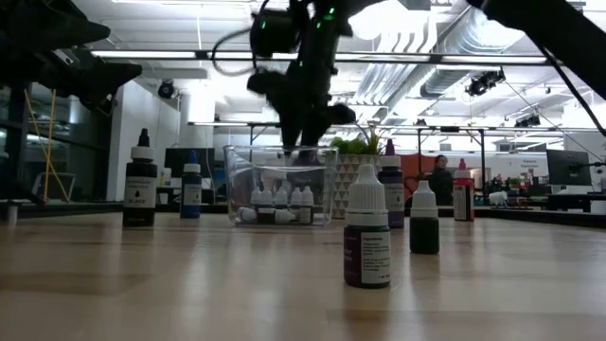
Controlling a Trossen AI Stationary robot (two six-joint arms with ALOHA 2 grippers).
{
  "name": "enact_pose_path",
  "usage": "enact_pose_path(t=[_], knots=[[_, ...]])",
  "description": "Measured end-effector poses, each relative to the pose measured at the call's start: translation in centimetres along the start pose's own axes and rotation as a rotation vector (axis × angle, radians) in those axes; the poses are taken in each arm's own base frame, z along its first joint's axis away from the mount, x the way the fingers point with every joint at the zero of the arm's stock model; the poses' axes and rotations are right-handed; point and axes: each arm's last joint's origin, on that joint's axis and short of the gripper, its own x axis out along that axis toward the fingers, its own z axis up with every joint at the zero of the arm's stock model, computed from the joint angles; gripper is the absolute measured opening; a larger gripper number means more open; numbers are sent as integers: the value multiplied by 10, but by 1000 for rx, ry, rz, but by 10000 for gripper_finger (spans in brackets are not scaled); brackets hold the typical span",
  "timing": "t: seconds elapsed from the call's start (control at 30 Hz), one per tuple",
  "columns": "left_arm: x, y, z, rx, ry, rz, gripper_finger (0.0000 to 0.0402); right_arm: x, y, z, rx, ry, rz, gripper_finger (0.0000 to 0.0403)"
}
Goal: Pick & Place food coloring
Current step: Put the small black food coloring bottle into the transparent bin
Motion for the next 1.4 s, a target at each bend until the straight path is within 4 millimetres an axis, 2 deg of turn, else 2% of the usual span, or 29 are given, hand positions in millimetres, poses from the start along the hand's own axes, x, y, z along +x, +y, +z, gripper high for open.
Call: enact_pose_path(t=[0.17,0.3,0.47,0.63,0.73,0.9,1.07,1.23,1.4], knots=[[0,0,0,0,0,0,271,-42,7,-1,-58,-128,77,131],[0,0,0,0,0,0,271,-79,22,-18,-131,-204,119,131],[0,0,0,0,0,0,271,-119,40,-56,-205,-230,85,131],[0,0,0,0,0,0,271,-143,55,-103,-187,-146,62,131],[0,0,0,0,0,0,271,-150,65,-127,-159,-70,75,131],[0,0,0,0,0,0,271,-153,78,-158,-182,30,73,131],[0,0,0,0,0,0,271,-142,94,-190,-403,64,37,131],[0,0,0,0,0,0,271,-113,102,-220,-581,169,34,131],[0,0,0,0,0,0,271,-77,102,-236,-709,201,29,131]])
